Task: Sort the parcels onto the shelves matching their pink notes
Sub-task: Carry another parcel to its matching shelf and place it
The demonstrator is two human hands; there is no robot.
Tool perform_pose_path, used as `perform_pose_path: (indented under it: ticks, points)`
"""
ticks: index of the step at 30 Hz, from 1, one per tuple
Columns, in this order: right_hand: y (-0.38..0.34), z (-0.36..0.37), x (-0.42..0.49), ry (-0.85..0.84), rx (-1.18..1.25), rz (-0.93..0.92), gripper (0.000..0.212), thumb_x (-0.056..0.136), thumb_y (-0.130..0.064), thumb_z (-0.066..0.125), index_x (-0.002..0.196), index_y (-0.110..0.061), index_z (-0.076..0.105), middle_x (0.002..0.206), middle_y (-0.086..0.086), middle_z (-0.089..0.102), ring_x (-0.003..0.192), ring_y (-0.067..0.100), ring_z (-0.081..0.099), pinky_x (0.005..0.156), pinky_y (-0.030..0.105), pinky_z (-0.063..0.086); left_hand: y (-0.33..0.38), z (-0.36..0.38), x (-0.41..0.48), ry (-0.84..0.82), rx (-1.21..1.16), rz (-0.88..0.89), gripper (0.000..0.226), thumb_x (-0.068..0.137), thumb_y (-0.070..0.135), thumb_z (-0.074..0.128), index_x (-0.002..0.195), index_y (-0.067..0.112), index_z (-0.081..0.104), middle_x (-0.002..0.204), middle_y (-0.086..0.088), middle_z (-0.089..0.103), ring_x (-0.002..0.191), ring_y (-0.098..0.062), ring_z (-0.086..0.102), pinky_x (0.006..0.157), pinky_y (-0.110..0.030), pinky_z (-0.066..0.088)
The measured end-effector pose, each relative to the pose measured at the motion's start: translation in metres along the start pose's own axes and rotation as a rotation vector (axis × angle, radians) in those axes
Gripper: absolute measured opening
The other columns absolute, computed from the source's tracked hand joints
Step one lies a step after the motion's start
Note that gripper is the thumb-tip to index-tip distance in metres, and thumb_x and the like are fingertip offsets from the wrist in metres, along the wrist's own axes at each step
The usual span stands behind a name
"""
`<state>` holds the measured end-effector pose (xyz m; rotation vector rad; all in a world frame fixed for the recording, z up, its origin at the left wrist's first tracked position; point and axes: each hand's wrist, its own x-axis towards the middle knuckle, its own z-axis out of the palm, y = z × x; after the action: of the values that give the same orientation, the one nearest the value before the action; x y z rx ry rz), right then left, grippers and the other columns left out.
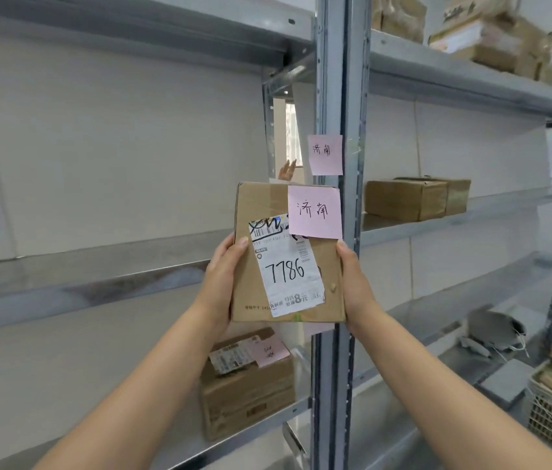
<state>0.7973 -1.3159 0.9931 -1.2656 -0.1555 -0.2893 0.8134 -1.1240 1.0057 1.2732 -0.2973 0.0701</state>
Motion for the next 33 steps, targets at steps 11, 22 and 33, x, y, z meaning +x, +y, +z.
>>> perform_pose_path:
  ticks: [11, 22, 33]
  points:
    - [-0.037, 0.042, 0.084, -0.218, 0.064, -0.113, 0.042, 0.092, -0.049, 0.036, 0.111, -0.025, 0.064, 0.116, 0.014, 0.069, 0.108, 0.035, 0.064, 0.092, 0.048, 0.050, 0.061, -0.007, 0.058, 0.069, 0.036, 0.181, 0.059, 0.081, 0.047, 0.057, 0.133, 0.023, 0.050, 0.118, -0.005, 0.070, 0.100, -0.024, 0.069, 0.068, -0.033, 0.056]
    - [-0.049, 0.055, 0.152, -0.359, 0.143, -0.188, 0.028, 0.093, -0.042, 0.041, 0.086, -0.038, 0.069, 0.092, -0.004, 0.076, 0.096, 0.021, 0.069, 0.091, 0.044, 0.052, 0.077, 0.002, 0.093, 0.141, 0.189, 0.272, 0.042, 0.095, 0.046, 0.043, 0.130, 0.026, 0.054, 0.117, -0.003, 0.070, 0.100, -0.022, 0.069, 0.072, -0.036, 0.057]
    - [-0.041, 0.054, 0.182, -0.427, 0.228, -0.064, 0.066, 0.077, -0.053, 0.044, 0.133, -0.020, 0.052, 0.132, 0.005, 0.060, 0.114, 0.019, 0.056, 0.106, 0.044, 0.040, 0.077, -0.008, 0.112, 0.297, 0.061, 0.361, 0.061, 0.080, 0.053, 0.055, 0.131, 0.021, 0.052, 0.122, -0.011, 0.067, 0.110, -0.034, 0.065, 0.091, -0.054, 0.052]
